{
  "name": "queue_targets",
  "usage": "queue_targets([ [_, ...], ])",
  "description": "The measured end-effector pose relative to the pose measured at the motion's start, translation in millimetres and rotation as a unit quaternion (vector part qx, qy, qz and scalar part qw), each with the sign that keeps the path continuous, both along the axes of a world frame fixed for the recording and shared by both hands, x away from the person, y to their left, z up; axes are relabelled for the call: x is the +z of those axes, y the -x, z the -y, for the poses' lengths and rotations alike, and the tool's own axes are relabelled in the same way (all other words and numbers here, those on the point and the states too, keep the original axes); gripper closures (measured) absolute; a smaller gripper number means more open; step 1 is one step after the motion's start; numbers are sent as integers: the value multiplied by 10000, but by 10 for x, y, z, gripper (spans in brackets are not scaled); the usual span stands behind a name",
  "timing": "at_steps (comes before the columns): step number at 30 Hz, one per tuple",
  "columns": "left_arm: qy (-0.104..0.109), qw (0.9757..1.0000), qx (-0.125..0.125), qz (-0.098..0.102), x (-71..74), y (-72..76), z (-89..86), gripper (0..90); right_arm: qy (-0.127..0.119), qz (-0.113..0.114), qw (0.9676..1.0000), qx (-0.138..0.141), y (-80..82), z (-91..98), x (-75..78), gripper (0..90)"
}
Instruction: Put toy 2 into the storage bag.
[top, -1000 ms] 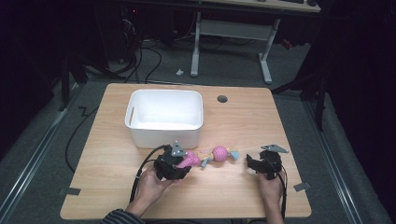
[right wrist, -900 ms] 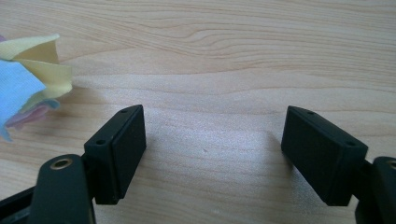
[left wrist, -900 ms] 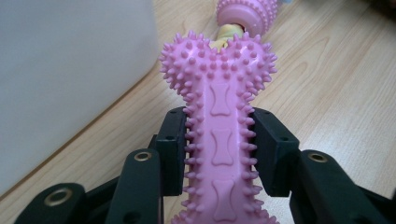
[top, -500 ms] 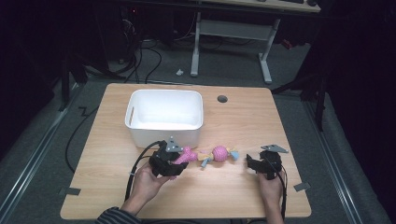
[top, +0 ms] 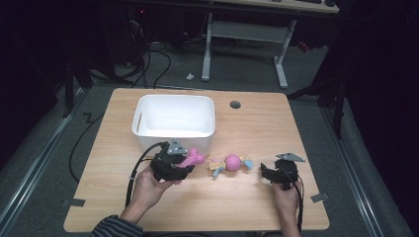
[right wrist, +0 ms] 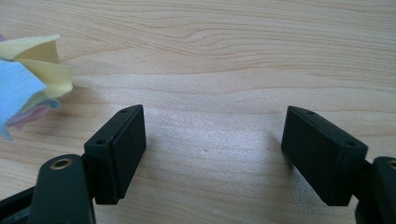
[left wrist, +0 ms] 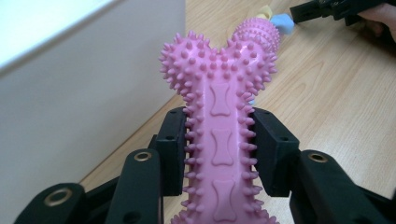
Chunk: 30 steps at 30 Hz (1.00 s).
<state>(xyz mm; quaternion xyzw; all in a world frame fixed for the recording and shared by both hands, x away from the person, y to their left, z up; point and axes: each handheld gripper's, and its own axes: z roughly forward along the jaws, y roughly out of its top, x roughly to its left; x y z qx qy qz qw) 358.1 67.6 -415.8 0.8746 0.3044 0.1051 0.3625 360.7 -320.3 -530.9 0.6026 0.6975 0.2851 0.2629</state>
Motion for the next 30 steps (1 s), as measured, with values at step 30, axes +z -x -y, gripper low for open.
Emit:
queue_targets([
  [30, 231, 9997, 59, 82, 402, -116, -133, 589, -11, 19, 10000, 65, 2, -16, -2, 232],
])
